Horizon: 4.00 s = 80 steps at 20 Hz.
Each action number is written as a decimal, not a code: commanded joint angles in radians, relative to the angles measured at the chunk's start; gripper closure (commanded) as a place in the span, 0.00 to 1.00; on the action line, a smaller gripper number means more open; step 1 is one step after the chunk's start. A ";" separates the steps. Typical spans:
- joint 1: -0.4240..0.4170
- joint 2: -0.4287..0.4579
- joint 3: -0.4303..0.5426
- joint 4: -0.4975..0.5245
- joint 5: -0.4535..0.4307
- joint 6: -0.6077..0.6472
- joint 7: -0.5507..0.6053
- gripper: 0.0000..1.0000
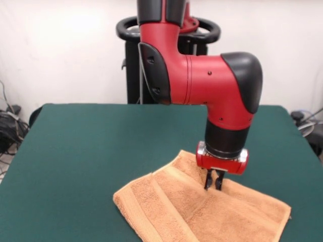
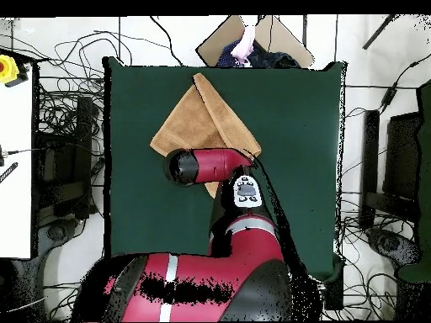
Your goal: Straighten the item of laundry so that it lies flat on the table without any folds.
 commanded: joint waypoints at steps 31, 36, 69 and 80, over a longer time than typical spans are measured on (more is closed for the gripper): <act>0.069 0.193 -0.042 0.277 0.004 -0.379 0.184 1.00; 0.081 0.217 -0.030 0.313 0.032 -0.394 0.194 1.00; 0.184 0.395 -0.017 0.443 0.170 -0.623 0.230 1.00; 0.203 0.389 0.011 0.524 0.279 -0.682 0.225 1.00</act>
